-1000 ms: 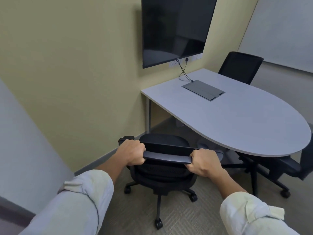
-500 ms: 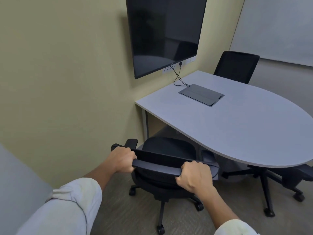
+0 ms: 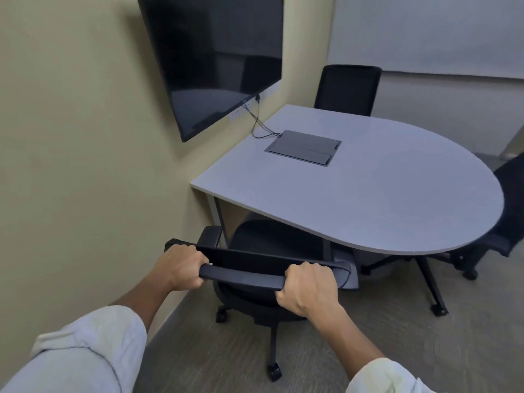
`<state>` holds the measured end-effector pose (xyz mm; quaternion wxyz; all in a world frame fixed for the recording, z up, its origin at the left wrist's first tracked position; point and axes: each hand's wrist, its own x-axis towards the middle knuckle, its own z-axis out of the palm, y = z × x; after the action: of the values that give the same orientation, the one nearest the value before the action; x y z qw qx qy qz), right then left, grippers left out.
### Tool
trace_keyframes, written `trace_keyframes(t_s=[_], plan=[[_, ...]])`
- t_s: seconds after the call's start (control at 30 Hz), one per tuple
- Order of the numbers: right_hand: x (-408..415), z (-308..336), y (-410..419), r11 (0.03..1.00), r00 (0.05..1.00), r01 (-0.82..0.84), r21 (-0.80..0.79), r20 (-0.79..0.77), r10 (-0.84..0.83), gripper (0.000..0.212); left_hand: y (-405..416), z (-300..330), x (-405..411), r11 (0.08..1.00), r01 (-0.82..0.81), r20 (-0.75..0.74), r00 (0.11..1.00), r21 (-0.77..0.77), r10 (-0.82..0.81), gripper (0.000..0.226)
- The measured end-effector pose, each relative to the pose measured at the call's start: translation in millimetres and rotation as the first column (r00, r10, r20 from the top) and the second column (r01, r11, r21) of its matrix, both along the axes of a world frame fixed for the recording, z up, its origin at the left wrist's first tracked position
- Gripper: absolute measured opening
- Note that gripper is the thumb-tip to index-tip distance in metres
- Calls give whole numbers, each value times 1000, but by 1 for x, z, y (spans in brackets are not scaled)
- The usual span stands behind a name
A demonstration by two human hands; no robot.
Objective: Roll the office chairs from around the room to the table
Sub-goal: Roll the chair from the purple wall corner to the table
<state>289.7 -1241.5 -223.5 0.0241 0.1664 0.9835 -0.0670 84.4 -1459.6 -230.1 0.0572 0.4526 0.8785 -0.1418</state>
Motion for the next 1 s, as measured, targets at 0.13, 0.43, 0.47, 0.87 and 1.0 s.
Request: trace_keyframes(t_s=[0.13,0.43,0.47,0.87,1.0], plan=[[-25,-1,-10,997,997,73,3,-15,-73,26,6,-2,-41,998,68,5,998,14,-68,11],[-73,-2,-19,985,984,174,10,-31,-174,25,16,0,-106,985,173,-8,985,22,-173,9],[-77,-1,-18,983,983,182,22,-28,-181,25,19,2,-111,984,176,-7,984,24,-176,8],[-136,-15,13,959,959,282,29,-35,-281,21,67,2,-167,981,193,24,981,31,-193,3],[-159,-12,29,957,955,287,42,-88,-282,22,87,4,-194,975,217,7,976,47,-218,4]])
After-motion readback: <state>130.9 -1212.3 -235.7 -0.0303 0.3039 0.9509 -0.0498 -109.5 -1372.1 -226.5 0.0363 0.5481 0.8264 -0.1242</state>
